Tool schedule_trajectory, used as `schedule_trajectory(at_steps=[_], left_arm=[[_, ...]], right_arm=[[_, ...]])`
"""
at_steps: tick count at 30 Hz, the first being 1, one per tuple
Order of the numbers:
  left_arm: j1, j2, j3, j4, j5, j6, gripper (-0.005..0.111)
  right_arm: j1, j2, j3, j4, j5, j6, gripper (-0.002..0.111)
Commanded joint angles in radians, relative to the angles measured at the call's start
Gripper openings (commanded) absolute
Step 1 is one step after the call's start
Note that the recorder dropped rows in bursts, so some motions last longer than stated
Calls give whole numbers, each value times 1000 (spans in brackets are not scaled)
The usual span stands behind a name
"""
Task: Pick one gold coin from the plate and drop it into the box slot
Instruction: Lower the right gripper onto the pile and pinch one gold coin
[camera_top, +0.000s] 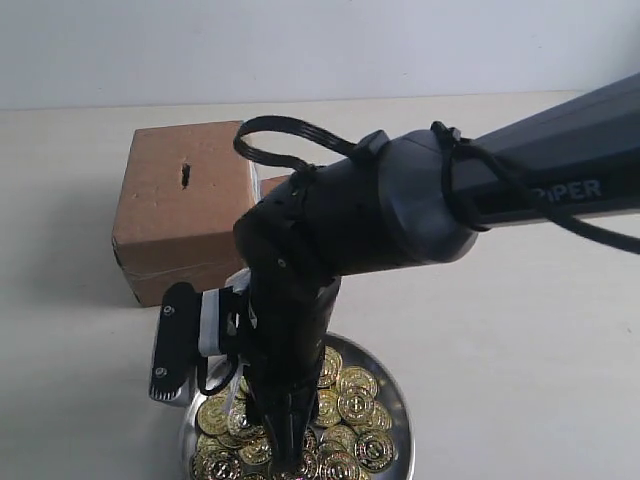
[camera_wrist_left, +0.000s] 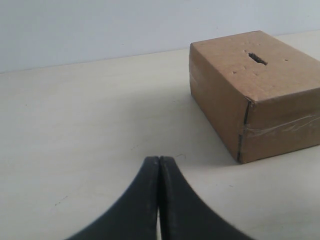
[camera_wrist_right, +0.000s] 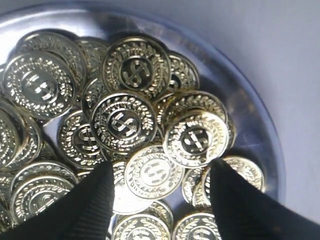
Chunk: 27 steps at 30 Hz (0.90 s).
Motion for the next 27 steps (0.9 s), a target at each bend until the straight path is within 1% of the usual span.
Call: schedule_trajectory(at_steps=[1,9,14,17,21,25,27], left_arm=[[-6,-5,-1,-3,-10,2,0],[-6,-5,-1,-3,-10,2,0],[-6,-5,-1,-3,-10,2,0],[-6,-5,-1,-3,-10,2,0],[-6,-5,-1,-3,-10,2,0],[-6,-5,-1,-3,-10,2,0],[-6,-5,-1,-3,-10,2,0]], right_arm=[[2,0,-9,-17,18,58,54],[2,0,-9,13,103,56,54],[2,-9,-9,109,113,50,54],[2,-25,-9,157,156,-4,54],[2,-32,-9,166,228,-10,54],[2,-32,-9,174,231,-13,54],[2,-32,-9,194,243,-57,54]])
